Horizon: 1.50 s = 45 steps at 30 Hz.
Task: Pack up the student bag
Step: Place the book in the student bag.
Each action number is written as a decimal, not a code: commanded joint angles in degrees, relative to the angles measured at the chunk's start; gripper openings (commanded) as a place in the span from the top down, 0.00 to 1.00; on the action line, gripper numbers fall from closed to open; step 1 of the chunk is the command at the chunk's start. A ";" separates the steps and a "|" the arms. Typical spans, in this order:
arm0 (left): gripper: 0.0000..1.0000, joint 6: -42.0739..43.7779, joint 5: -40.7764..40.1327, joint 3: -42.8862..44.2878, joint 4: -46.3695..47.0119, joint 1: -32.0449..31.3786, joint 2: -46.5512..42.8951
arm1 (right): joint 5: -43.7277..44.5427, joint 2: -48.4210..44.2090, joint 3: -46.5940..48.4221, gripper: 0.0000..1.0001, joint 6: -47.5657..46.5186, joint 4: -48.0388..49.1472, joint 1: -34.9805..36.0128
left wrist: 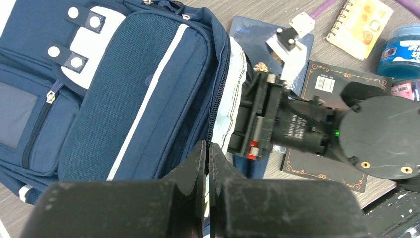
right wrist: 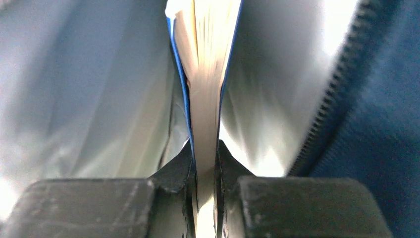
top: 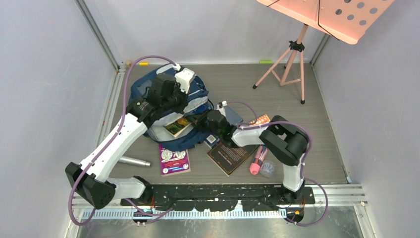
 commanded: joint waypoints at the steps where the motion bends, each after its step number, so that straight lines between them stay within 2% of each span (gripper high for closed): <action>1: 1.00 -1.85 4.09 -0.09 7.24 1.44 -2.98 | 5.06 4.29 7.87 1.00 1.08 15.19 0.24; 11: 1.00 -3.93 7.75 -1.07 8.51 4.34 -3.73 | 9.42 14.48 19.51 0.99 -1.48 10.66 -0.49; 13: 1.00 -4.25 8.20 -1.08 8.55 4.74 -3.68 | 10.43 15.82 21.47 0.97 -4.06 8.55 -0.47; 20: 1.00 -4.48 8.99 -1.33 8.66 5.85 -3.88 | 12.22 18.41 25.55 0.66 -7.26 1.41 -0.60; 24: 1.00 -4.48 8.99 -2.00 8.92 6.29 -4.03 | 15.38 16.13 23.87 0.51 -11.12 -1.21 0.05; 28: 1.00 -4.48 8.99 -2.00 8.84 6.47 -3.74 | 16.57 14.39 22.29 0.42 -13.05 -3.19 0.41; 35: 1.00 -4.06 8.49 -2.41 8.92 6.64 -4.08 | 21.51 9.67 17.38 0.34 -17.59 -4.29 2.26; 39: 1.00 -3.57 7.67 -2.61 8.75 6.67 -4.29 | 24.40 5.67 13.05 0.32 -18.56 -5.82 3.25; 45: 1.00 -3.08 6.34 -3.62 9.18 6.67 -4.65 | 24.20 -0.94 5.36 0.32 -27.40 1.99 4.17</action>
